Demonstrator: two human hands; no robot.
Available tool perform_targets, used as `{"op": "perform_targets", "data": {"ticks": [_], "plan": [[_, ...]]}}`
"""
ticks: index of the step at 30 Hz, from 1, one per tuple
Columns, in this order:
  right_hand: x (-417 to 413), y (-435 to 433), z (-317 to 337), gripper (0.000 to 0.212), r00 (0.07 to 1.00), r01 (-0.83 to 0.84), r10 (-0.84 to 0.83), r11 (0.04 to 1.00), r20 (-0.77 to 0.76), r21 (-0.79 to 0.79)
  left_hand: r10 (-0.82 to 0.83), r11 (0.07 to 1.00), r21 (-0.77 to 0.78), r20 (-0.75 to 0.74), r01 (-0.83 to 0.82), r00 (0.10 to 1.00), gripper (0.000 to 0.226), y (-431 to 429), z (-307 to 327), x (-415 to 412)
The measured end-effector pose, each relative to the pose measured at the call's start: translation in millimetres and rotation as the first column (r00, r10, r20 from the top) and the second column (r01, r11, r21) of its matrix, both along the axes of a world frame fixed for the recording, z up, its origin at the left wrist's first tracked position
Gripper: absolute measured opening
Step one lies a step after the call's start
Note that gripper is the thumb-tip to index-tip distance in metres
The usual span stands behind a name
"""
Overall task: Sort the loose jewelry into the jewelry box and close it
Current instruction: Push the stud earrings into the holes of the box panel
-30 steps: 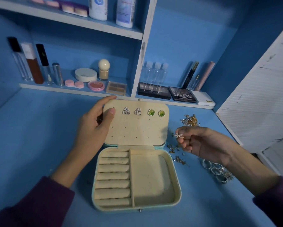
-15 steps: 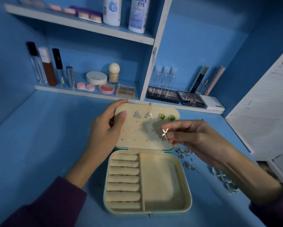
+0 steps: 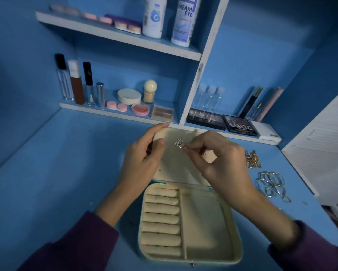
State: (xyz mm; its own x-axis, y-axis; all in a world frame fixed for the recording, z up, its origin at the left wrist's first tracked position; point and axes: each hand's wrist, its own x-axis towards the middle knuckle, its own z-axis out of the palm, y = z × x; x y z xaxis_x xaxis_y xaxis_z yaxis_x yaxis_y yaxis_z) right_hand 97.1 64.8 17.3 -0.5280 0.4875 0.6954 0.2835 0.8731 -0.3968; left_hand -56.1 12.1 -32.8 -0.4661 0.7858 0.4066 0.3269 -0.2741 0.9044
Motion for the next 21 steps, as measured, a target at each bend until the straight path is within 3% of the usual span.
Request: {"op": "perform_targets", "data": {"ticks": [4, 9, 21], "plan": [[-18.7, 9.3, -9.1, 0.007, 1.000, -0.027, 0.027, 0.970, 0.003, 0.240, -0.073, 0.997, -0.002, 0.112, 0.074, 0.991, 0.046, -2.2, 2.9, -2.9], [-33.1, 15.1, -16.1, 0.009, 0.995, -0.098, 0.103, 0.919, 0.007, 0.381, -0.155, 0.988, 0.027, 0.235, 0.153, 0.960, 0.051, 0.1, 0.8, -3.6], [-32.9, 22.0, -23.5, 0.010, 0.983, -0.178, 0.133, 0.880, 0.130, 0.440, -0.125, 0.992, 0.007, 0.209, 0.126, 0.970, 0.049, -0.7, 2.0, -3.5]]}}
